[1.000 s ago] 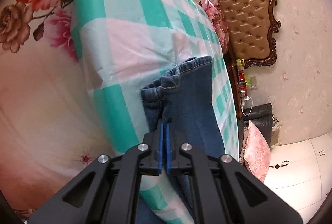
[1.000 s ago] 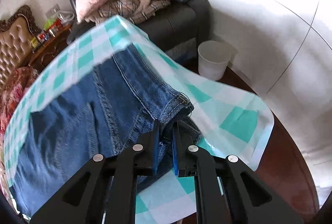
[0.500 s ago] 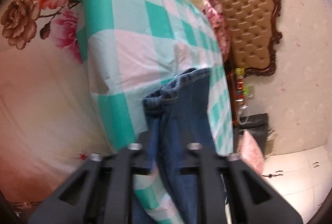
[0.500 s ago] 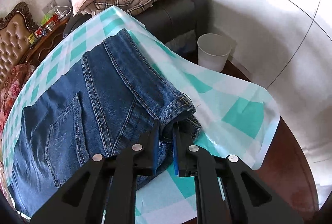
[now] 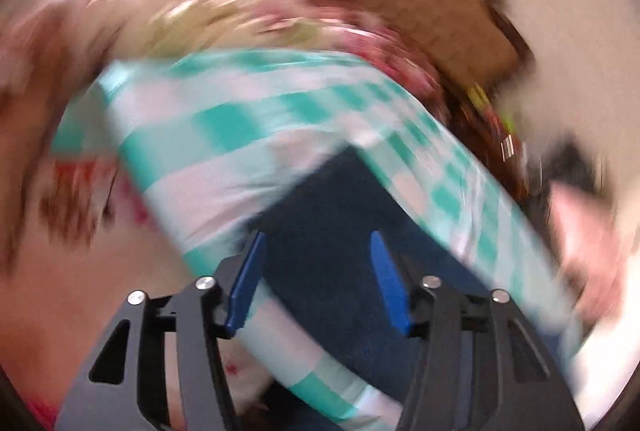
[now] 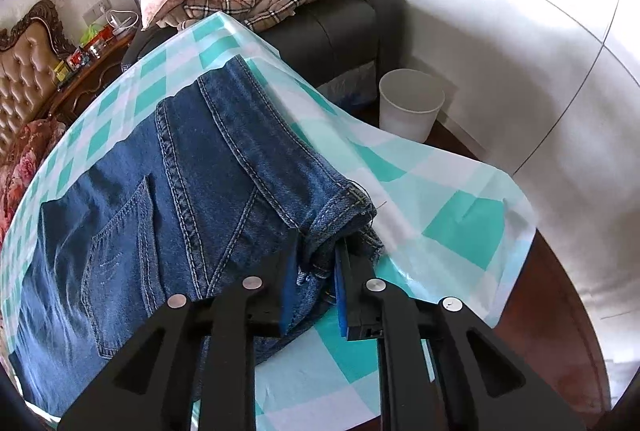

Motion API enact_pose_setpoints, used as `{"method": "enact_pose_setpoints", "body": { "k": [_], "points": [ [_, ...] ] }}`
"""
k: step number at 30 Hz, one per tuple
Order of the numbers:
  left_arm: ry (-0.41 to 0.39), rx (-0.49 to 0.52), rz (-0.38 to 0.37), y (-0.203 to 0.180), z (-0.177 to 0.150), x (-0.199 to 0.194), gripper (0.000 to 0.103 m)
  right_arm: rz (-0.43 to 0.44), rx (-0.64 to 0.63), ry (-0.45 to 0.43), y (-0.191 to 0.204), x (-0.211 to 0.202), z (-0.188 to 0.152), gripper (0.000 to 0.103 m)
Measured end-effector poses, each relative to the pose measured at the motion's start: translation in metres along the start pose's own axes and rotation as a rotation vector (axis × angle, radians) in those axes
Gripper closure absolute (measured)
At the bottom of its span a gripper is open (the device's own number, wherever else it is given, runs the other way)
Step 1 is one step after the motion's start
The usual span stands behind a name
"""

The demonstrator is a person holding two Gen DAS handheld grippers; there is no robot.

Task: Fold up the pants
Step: 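Open both tools to release the folded jeans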

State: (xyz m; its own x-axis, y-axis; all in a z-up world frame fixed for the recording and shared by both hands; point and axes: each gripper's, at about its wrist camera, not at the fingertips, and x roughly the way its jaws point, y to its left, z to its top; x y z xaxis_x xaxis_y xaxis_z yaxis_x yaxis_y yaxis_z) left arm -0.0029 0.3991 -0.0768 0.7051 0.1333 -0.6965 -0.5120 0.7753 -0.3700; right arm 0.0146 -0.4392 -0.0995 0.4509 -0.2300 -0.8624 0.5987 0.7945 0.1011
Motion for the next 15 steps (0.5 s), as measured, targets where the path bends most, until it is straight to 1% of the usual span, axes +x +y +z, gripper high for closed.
{"method": "enact_pose_setpoints", "body": {
  "k": [2,3,4,5,6,7,9,10,11,12,13,14,15],
  "points": [
    [0.039,0.151,0.011,-0.022,-0.006,0.017,0.045,-0.005,0.006,-0.009,-0.001,-0.004,0.0,0.082],
    [0.083,0.223,0.049,-0.028,-0.009,0.033,0.045,0.002,0.015,-0.011,-0.003,-0.006,0.0,0.081],
    [0.104,0.248,0.095,-0.027,-0.009,0.041,0.045,0.001,0.024,-0.012,-0.006,-0.007,0.0,0.068],
    [0.118,0.267,0.157,-0.025,-0.009,0.048,0.047,-0.037,0.031,-0.023,-0.008,-0.012,0.0,0.037],
    [0.117,0.28,0.198,-0.024,-0.007,0.05,0.05,-0.089,0.037,-0.044,-0.012,-0.017,0.0,0.028],
    [0.112,0.286,0.208,-0.023,-0.006,0.05,0.05,-0.121,0.039,-0.075,-0.017,-0.023,0.0,0.024],
    [0.067,0.332,0.271,-0.032,0.0,0.048,0.049,-0.155,0.043,-0.098,-0.027,-0.032,0.002,0.024],
    [0.064,0.348,0.269,-0.037,0.003,0.049,0.05,-0.18,0.046,-0.124,-0.03,-0.039,0.004,0.024],
    [0.077,0.346,0.236,-0.041,0.008,0.05,0.05,-0.189,0.039,-0.141,-0.03,-0.042,0.006,0.024],
    [0.081,0.334,0.169,-0.049,0.014,0.052,0.051,-0.189,0.014,-0.16,-0.026,-0.046,0.011,0.024],
    [0.088,0.339,0.13,-0.055,0.018,0.056,0.059,-0.176,-0.015,-0.177,-0.019,-0.049,0.016,0.024],
    [0.1,0.359,0.109,-0.062,0.022,0.064,0.069,-0.165,-0.029,-0.186,-0.014,-0.05,0.019,0.024],
    [0.12,0.384,0.111,-0.067,0.026,0.075,0.075,-0.137,-0.05,-0.197,-0.004,-0.052,0.025,0.024]
  ]
}}
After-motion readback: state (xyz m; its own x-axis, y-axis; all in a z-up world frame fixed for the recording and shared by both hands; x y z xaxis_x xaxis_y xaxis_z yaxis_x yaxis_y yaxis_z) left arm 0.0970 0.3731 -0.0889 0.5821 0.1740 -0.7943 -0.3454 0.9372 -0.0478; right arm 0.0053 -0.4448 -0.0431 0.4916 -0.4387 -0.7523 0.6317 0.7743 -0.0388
